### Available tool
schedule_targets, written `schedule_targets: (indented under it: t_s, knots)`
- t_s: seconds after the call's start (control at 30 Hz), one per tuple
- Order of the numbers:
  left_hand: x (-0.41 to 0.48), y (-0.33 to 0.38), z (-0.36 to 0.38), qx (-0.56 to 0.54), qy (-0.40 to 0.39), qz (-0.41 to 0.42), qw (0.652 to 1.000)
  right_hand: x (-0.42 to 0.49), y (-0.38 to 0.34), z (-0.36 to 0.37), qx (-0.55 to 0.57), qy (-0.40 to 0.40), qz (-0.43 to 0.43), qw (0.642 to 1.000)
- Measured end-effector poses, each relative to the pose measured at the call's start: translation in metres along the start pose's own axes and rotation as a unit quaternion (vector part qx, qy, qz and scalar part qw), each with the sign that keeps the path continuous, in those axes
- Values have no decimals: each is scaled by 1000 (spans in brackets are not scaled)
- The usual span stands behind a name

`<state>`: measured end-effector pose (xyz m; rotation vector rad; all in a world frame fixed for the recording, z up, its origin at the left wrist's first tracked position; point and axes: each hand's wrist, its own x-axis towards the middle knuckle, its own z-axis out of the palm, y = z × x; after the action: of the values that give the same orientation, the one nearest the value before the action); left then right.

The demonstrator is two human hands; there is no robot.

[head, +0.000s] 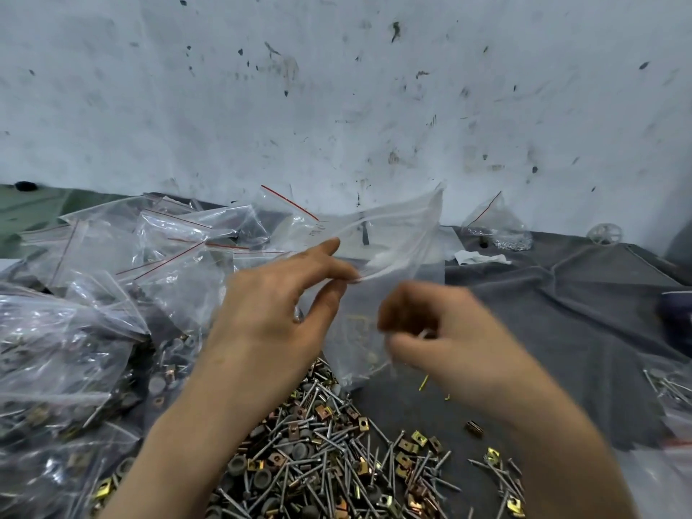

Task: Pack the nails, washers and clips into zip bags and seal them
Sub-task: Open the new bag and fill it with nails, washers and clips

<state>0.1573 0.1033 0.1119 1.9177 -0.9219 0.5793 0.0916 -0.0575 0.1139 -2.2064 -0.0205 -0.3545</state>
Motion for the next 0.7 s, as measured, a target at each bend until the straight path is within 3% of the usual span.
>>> schedule_targets:
  t_s: [0.1,0.17,0.23,0.3,0.53,0.7]
  knots:
    - [-3,5,3,-28,-16,22,999,-16,-19,-16,70,212,-143,964]
    - [-4,8,6,-27,-29,48,998,-16,-21,-16,9,322,-174,931]
    - [-7,10,7,-11,-41,70,997,-11,-19,-11,-63,370,-164,912]
    - [-7,11,9,-9,-46,75,996,-7,-15,-8,-95,383,-153,906]
    - [-8,10,11,-10,-51,83,995,-8,-17,-7,31,422,-183,887]
    - [-7,9,12,-7,-37,81,996,-3,-10,-7,-78,355,-153,919]
